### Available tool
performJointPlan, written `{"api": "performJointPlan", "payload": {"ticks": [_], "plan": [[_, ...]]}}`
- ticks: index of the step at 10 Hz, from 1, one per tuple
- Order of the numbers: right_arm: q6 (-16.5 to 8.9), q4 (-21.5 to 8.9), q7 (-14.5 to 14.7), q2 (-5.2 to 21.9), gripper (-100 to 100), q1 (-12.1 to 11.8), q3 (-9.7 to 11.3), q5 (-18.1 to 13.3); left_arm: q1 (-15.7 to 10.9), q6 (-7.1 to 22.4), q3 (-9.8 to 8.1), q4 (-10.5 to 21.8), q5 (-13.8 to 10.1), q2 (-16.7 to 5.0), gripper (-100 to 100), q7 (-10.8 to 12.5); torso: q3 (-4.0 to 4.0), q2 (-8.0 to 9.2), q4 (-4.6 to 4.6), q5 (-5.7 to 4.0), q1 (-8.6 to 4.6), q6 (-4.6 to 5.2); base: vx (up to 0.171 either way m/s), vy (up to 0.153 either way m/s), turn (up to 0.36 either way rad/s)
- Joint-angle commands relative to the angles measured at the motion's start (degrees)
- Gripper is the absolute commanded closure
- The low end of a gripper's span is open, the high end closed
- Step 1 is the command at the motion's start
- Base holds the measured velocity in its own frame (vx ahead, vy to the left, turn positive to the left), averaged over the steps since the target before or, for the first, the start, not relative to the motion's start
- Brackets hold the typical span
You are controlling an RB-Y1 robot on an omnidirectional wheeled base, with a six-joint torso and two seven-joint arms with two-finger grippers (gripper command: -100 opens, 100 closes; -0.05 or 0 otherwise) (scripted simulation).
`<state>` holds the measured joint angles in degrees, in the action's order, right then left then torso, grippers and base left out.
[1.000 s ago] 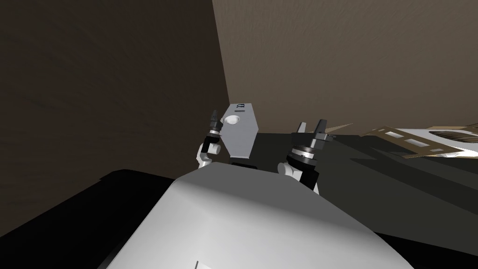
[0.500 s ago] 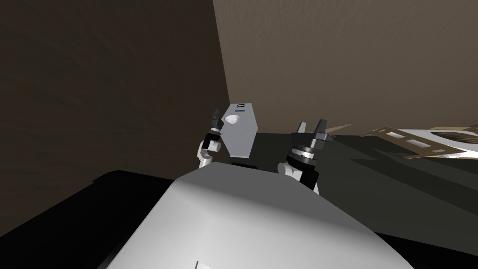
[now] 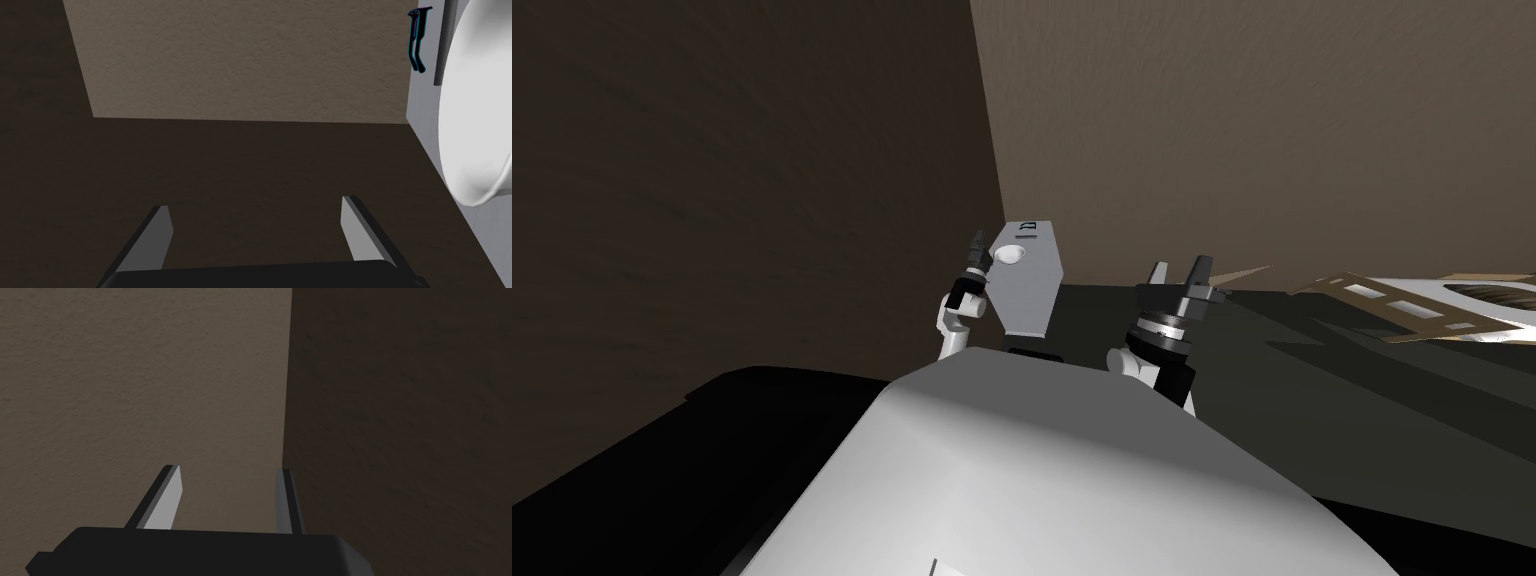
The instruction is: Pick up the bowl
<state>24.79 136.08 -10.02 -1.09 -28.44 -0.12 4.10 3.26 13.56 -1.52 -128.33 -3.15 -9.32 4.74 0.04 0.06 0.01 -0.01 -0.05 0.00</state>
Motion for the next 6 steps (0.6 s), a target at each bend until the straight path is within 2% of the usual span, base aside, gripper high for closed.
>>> {"api": "performJointPlan", "payload": {"ticks": [1, 3, 4, 6], "plan": [[0.00, 0.00, 0.00, 0.00, 0, 0.00, 0.00, 0.00, -2.62, 2.86, -0.57, 0.52, -0.20, -0.08, -100, -0.40, 0.00, 0.00, 0.00, 0.00, 0.00, 0.00, -0.027, -0.021, 0.035], [0.00, 0.00, 0.00, 0.00, 0, 0.00, 0.00, 0.00, -2.62, 5.26, -0.57, 0.52, -0.20, -0.08, -100, -0.40, 0.01, 0.02, 0.00, -0.01, -0.03, 0.00, -0.018, -0.015, 0.008], [0.00, 0.00, 0.00, 0.00, 0, 0.00, 0.00, 0.00, -5.24, 7.32, -1.15, 1.07, -0.35, -0.10, -100, -0.76, -0.01, -0.02, -0.01, 0.00, 0.01, 0.00, -0.022, -0.016, 0.029], [0.00, 0.00, 0.00, 0.00, 0, 0.00, 0.00, 0.00, -5.24, 9.59, -1.15, 1.07, -0.35, -0.10, -100, -0.76, 0.00, 0.00, 0.00, -0.01, -0.03, 0.00, -0.017, -0.017, 0.009]]}}
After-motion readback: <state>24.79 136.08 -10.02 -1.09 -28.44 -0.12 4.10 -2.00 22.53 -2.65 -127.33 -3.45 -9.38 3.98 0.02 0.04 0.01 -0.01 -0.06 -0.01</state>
